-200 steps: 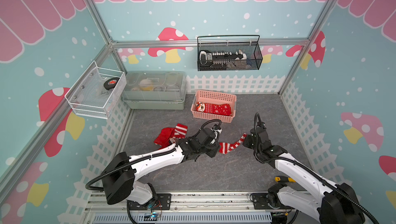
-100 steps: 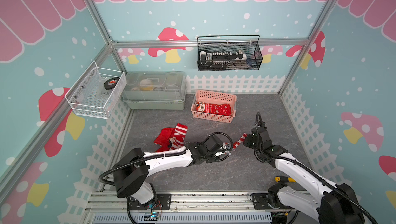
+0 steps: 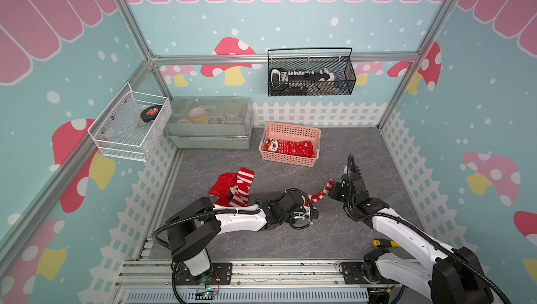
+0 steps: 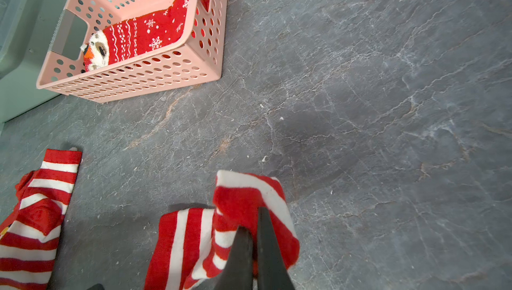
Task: Place the socks together as a pair
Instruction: Flatten out the sock at the center of the board.
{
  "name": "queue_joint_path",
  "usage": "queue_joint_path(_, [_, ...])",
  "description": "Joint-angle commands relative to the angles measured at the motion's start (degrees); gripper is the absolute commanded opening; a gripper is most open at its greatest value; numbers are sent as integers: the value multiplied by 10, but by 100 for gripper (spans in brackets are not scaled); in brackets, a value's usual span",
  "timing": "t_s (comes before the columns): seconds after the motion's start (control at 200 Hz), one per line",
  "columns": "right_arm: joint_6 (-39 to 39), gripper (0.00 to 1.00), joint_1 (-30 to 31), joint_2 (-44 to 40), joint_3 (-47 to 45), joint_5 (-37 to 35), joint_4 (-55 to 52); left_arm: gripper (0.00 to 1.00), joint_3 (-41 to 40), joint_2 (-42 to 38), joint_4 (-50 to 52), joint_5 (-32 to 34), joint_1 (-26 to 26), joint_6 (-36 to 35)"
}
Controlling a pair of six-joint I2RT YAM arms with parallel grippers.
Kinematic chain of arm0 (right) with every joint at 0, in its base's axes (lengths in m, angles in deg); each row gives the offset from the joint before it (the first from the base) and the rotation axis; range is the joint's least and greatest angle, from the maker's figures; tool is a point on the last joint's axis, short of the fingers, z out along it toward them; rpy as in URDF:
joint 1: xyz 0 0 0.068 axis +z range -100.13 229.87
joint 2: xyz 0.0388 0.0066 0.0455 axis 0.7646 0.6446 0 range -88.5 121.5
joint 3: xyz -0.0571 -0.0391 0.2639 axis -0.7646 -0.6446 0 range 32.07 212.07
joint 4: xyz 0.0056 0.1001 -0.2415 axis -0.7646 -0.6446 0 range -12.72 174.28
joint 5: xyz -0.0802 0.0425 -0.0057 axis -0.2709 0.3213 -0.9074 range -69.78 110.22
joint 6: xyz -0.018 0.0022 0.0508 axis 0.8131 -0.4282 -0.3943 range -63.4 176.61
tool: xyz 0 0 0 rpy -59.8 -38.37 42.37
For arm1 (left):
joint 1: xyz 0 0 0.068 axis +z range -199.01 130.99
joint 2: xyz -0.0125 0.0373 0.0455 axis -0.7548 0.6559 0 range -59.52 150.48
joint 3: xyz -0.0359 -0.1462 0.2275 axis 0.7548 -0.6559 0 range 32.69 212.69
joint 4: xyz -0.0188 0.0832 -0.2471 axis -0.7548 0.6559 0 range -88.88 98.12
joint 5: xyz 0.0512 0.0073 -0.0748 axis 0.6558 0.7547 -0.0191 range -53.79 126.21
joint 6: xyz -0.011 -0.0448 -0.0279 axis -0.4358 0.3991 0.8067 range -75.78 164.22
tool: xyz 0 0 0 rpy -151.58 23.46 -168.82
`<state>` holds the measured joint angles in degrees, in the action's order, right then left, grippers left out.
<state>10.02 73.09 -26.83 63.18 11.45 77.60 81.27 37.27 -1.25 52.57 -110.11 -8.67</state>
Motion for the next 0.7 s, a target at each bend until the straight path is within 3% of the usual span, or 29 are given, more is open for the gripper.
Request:
queue_joint_path(0.0, [-10,1,-4,-5,-10,6,16,55,-20,8,-65,16,-9,-88])
queue_joint_path(0.26, [-10,1,-5,-6,-7,15,21,55,-16,40,-85,16,-9,-91])
queue_joint_path(0.53, [-11,1,-5,-15,-15,19,17,53,8,95,-133,65,-11,-83])
queue_joint_path(0.66, [-11,2,-6,-29,-21,16,17,48,16,105,-155,88,-17,-58])
queue_joint_path(0.695, [-9,2,-6,-31,-21,15,17,41,21,104,-144,83,-18,-44])
